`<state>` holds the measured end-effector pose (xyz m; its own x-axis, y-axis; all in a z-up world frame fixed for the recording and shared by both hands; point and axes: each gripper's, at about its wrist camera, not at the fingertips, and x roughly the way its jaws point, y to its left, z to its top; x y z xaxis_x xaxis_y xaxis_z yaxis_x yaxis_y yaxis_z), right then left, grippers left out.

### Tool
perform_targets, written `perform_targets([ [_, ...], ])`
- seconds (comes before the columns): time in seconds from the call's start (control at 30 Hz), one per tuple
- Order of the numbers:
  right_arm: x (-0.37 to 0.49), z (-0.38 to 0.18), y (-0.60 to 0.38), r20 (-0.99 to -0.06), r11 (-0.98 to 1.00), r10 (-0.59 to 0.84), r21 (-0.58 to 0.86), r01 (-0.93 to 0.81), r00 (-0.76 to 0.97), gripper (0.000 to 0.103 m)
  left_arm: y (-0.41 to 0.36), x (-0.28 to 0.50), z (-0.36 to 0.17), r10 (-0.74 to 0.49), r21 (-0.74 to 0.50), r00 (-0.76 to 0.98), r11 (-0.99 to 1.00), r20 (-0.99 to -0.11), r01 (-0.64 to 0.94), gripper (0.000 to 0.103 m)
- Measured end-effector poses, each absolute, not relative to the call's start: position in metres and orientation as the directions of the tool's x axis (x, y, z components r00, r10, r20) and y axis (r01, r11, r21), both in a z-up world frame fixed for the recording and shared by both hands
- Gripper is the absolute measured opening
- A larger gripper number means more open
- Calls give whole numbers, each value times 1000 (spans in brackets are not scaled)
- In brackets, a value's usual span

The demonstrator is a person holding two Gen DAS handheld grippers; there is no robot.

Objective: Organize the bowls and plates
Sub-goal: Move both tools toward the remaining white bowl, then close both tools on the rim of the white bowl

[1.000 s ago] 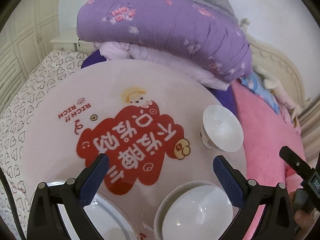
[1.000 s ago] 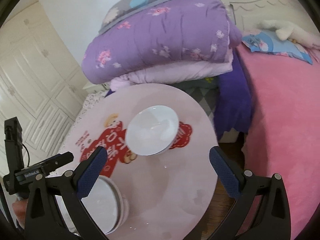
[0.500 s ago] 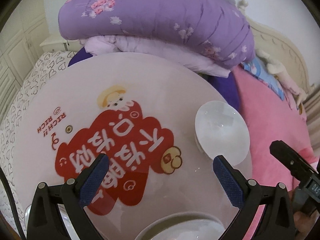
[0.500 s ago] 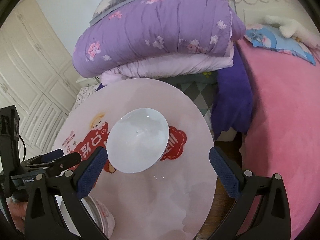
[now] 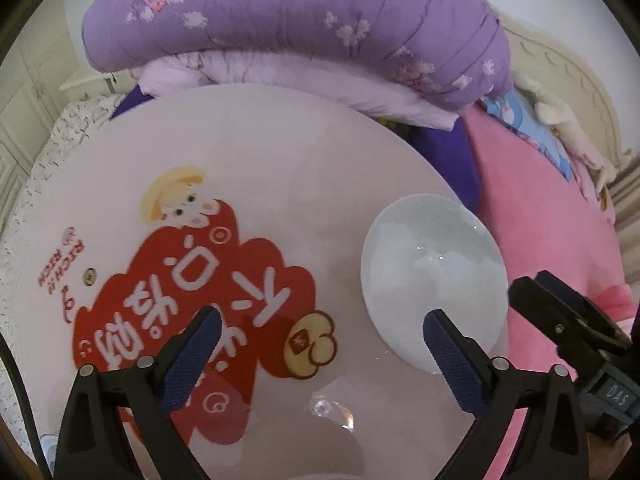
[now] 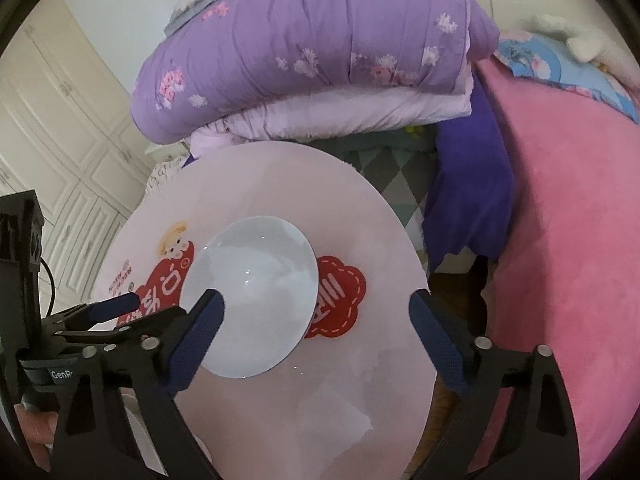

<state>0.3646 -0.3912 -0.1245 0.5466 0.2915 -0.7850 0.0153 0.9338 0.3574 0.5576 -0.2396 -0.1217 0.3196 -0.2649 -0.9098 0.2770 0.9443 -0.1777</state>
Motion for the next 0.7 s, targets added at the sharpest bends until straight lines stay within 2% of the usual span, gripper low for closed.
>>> perform_targets([
  [0.17, 371, -132, -390, -795, 930, 309, 368, 11, 522, 83, -249, 571, -139, -293, -223, 241, 934, -925, 278, 70],
  [0.27, 373, -134, -386, -800, 929, 320, 369, -3, 508, 74, -253, 576, -149, -308, -249, 196, 928, -931, 278, 59],
  [0.37, 374, -137, -382, -807, 930, 325, 367, -12, 492, 66, -255, 582, -156, -332, -281, 167, 922, -929, 266, 53],
  [0.47, 379, -142, -380, -814, 929, 331, 371, -11, 476, 54, -256, 587, -158, -340, -291, 163, 920, -926, 263, 43],
  [0.5, 380, -144, -380, -817, 928, 332, 372, -10, 471, 46, -257, 589, -159, -348, -300, 159, 917, -924, 263, 41],
  [0.53, 382, -146, -379, -819, 927, 335, 375, -7, 465, 35, -258, 591, -160, -353, -306, 156, 915, -923, 262, 34],
  [0.6, 386, -151, -378, -822, 922, 347, 387, -4, 451, 21, -260, 595, -162, -370, -324, 146, 908, -917, 267, 21],
  [0.63, 389, -153, -377, -825, 921, 350, 389, -3, 444, 17, -262, 595, -162, -377, -329, 143, 903, -915, 276, 13],
  [0.7, 391, -156, -375, -830, 923, 346, 384, -1, 437, 14, -265, 594, -162, -371, -319, 153, 904, -916, 284, 13],
])
